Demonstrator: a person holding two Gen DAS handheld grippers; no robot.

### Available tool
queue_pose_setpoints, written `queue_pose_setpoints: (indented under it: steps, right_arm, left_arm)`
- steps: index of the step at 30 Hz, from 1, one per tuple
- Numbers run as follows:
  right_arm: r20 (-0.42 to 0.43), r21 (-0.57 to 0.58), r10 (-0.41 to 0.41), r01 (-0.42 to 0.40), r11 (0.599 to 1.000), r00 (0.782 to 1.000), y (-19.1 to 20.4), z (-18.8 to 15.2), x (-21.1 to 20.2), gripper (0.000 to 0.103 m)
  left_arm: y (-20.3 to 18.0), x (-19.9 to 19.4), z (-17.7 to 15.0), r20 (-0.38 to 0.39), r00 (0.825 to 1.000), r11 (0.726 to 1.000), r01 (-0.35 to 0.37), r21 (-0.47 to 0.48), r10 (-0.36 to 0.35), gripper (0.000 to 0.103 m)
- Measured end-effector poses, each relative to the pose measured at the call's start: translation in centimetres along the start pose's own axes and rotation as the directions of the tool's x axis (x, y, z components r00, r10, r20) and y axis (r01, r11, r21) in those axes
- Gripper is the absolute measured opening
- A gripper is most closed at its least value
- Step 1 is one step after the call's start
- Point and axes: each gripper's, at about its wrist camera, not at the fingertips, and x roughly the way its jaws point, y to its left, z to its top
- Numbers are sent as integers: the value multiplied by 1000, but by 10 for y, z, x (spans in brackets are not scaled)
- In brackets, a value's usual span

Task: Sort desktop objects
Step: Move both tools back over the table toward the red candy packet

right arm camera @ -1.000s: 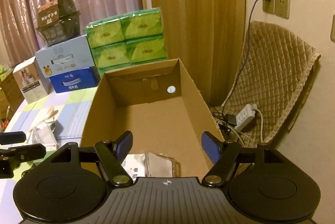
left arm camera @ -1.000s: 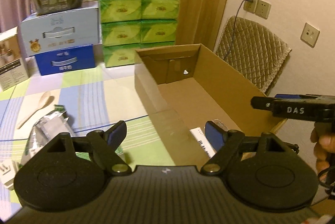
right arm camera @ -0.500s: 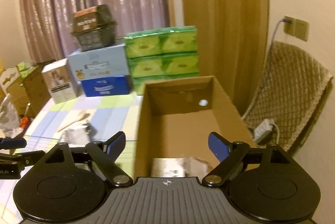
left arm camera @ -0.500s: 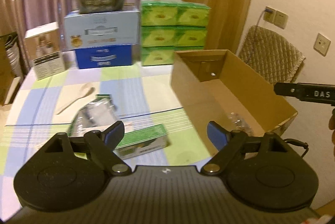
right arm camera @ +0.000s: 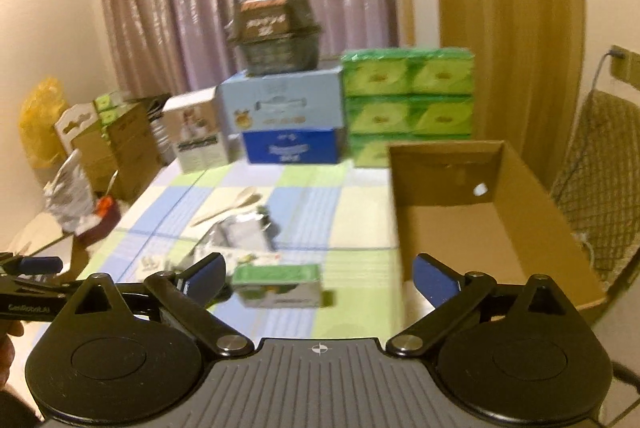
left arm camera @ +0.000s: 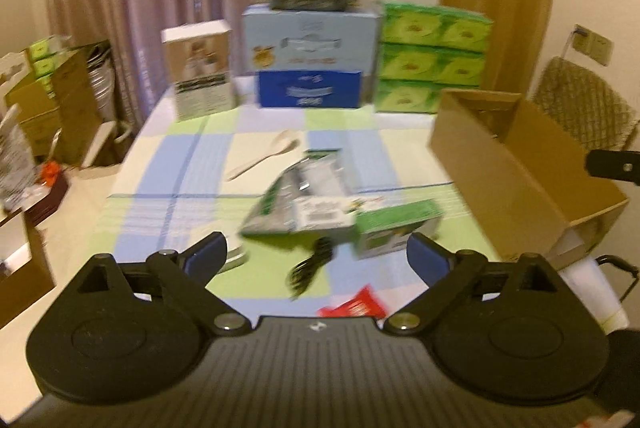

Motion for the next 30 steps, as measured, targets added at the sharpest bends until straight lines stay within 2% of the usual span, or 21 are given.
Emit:
queue_pose_setpoints:
  steps: [8,19,26,30]
  right_arm:
    - [-93,-76,49,-56,996,994,38,-36,41,98]
    - [-199,-127,84,-111,986,976,70,-90,102,97]
    - [-215,-132,127,-157,979,968,84,-109,135,97]
    - [-233,-138,124,-159,978,965,88,-119,151,97]
  left_arm:
    - [40,8,-34,-52,997,998,-55,-11,55,97]
    - [71,56,-59,-124,992,999,-29,-17,27,96]
    - [81,83,-64,-112,993,999,-31,8,31,96]
    - [90,97,-64,-126,992,1000,-1,-9,0,96]
